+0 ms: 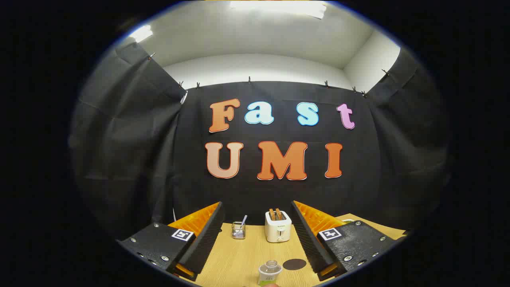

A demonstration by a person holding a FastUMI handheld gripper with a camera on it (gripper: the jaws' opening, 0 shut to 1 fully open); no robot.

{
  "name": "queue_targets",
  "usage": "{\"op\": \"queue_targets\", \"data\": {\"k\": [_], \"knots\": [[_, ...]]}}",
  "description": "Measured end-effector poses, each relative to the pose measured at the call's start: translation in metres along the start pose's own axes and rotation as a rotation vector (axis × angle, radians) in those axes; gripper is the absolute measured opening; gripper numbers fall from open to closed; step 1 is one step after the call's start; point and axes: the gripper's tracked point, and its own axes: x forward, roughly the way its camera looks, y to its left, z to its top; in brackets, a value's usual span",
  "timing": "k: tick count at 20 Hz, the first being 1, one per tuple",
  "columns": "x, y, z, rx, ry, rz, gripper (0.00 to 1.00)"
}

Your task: Take the bottle from table, then pour the juice into the cup, finally place the bottle on the coaster

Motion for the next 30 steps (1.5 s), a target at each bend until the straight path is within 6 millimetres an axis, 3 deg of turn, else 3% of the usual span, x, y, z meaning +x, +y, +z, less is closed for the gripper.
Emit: {"op": "queue_targets", "data": {"k": [5, 11, 19, 30], "knots": [[-0.01, -0.006, 0.005, -0.014, -0.011, -0.01, 0.98], [-0.017, -0.001, -0.004, -0.024, -0.006, 0.019, 0.98], [-0.014, -0.011, -0.009, -0.02, 0.0, 0.004, 0.98], [-0.009, -0.025, -0.038, -0.034, 0.002, -0.042, 0.98]]}}
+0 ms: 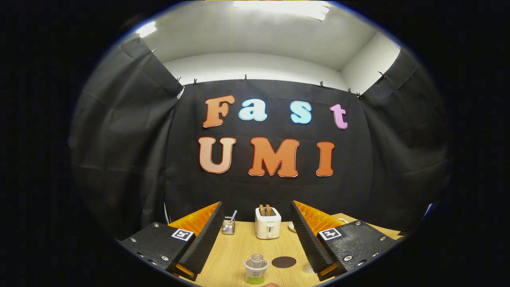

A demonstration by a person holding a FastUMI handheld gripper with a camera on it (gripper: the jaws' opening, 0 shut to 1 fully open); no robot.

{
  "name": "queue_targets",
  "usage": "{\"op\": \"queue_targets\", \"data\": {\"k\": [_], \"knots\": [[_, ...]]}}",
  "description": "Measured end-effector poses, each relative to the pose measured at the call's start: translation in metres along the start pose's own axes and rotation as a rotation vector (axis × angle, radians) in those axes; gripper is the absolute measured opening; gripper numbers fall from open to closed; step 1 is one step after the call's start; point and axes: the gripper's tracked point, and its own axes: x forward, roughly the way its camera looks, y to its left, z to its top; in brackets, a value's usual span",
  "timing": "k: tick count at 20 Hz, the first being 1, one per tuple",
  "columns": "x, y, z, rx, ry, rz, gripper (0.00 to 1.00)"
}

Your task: Take the bottle from table, then pour the juice into the cup, finally place the bottle on the coaster

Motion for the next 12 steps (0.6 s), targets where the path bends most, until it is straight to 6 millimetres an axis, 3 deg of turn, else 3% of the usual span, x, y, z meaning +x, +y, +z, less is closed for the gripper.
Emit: {"op": "queue_targets", "data": {"k": [4, 12], "knots": [[0.0, -0.002, -0.029, 0.013, 0.019, -0.017, 0.98], [0.0, -0.01, -0.11, 0.031, 0.097, -0.063, 0.98]]}}
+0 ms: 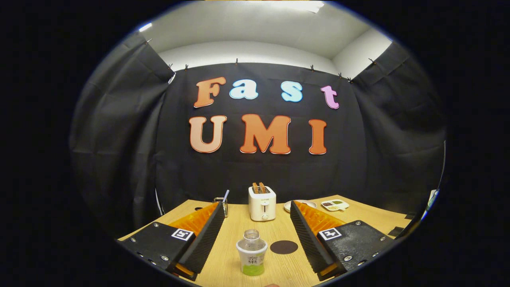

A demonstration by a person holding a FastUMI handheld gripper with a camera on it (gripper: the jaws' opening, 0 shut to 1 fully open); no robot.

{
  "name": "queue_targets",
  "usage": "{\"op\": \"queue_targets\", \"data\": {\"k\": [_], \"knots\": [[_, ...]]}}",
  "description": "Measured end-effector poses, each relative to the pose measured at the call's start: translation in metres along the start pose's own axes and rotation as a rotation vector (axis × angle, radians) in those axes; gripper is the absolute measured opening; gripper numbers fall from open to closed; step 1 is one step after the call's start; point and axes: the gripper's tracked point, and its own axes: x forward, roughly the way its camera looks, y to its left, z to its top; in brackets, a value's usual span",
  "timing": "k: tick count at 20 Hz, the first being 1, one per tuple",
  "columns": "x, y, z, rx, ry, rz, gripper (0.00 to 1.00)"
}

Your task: Take the bottle from table, then pour the juice into the cup, finally place the bottle on the coaster

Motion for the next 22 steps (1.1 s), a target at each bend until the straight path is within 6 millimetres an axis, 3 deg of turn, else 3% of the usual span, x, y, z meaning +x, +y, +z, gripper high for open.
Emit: {"op": "queue_targets", "data": {"k": [7, 18, 22], "knots": [[0.011, 0.004, -0.06, 0.034, 0.031, 0.025, 0.98], [0.029, 0.019, -0.172, -0.043, 0.247, 0.055, 0.97], [0.032, 0.021, -0.194, -0.069, 0.297, 0.048, 0.92]]}}
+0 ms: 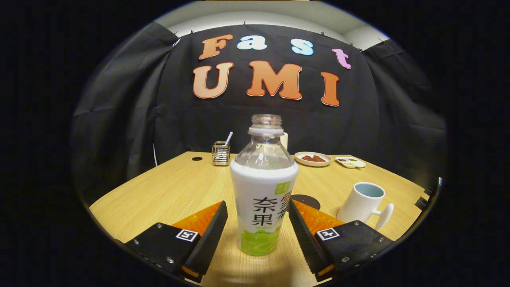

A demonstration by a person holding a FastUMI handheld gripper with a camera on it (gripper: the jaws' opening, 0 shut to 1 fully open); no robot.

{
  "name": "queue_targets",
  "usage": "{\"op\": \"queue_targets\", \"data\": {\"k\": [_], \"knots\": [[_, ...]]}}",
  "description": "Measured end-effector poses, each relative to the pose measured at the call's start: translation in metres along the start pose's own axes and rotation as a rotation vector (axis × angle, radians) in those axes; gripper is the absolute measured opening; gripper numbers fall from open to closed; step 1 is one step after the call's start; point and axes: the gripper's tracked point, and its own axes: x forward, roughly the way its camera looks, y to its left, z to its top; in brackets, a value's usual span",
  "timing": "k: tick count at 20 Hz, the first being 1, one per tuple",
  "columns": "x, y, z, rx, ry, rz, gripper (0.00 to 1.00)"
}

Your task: Take the bottle from table, then pour the juice into the cup, finally place the bottle on the coaster

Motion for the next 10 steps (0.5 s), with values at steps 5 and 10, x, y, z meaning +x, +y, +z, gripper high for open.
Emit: {"op": "queue_targets", "data": {"k": [5, 10], "knots": [[0.0038, -0.0011, -0.0023, -0.015, 0.01, -0.007, 0.76], [0.0074, -0.0023, 0.0004, 0.072, 0.007, 0.035, 0.6]]}}
